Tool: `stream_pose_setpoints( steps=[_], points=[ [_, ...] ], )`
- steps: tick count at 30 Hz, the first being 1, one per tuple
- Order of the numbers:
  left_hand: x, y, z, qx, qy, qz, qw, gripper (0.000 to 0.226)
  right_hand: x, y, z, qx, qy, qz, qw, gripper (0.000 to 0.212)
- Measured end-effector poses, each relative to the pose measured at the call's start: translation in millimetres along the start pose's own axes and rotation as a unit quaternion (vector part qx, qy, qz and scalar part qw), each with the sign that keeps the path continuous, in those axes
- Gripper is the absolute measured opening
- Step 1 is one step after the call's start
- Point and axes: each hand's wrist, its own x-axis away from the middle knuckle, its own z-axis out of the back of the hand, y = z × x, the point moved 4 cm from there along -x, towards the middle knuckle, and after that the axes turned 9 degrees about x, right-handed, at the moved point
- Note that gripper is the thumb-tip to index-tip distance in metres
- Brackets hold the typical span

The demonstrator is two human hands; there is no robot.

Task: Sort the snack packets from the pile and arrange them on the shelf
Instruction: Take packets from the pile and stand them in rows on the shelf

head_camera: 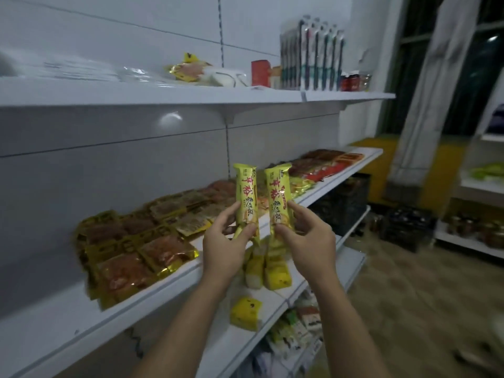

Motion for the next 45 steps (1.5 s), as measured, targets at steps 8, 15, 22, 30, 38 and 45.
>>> stream_pose_setpoints(
  steps=[8, 15, 22, 30, 38, 45],
  points=[
    [44.0, -4.2, -139.2, 0.084, -0.097, 0.047, 0.991, 0.046, -2.6, 44.2, 137.4, 0.058, 0.082, -0.033, 0.994, 0.051],
    [60.0, -14.6, -210.0, 0.110, -0.163, 0.071, 0.978, 0.048, 1.3, 71.7, 191.3, 0.061, 0.122, -0.061, 0.989, 0.050],
    [50.5, -27.9, -263.8, 0.146, -0.204, 0.082, 0.964, 0.048, -21.4, 98.5, 218.8, 0.087, 0.176, -0.072, 0.978, 0.051],
    [-2.6, -58.2, -334.6, 0.196, -0.239, 0.090, 0.947, 0.053, -97.3, 130.4, 237.8, 0.113, 0.202, -0.067, 0.971, 0.049],
    [-95.8, -103.1, -393.2, 0.219, -0.213, 0.095, 0.948, 0.052, -208.7, 166.6, 225.3, 0.122, 0.195, -0.049, 0.972, 0.048],
    [-149.4, -129.5, -420.3, 0.202, -0.175, 0.080, 0.960, 0.050, -279.9, 212.1, 208.0, 0.110, 0.179, -0.045, 0.977, 0.051]
  ],
)
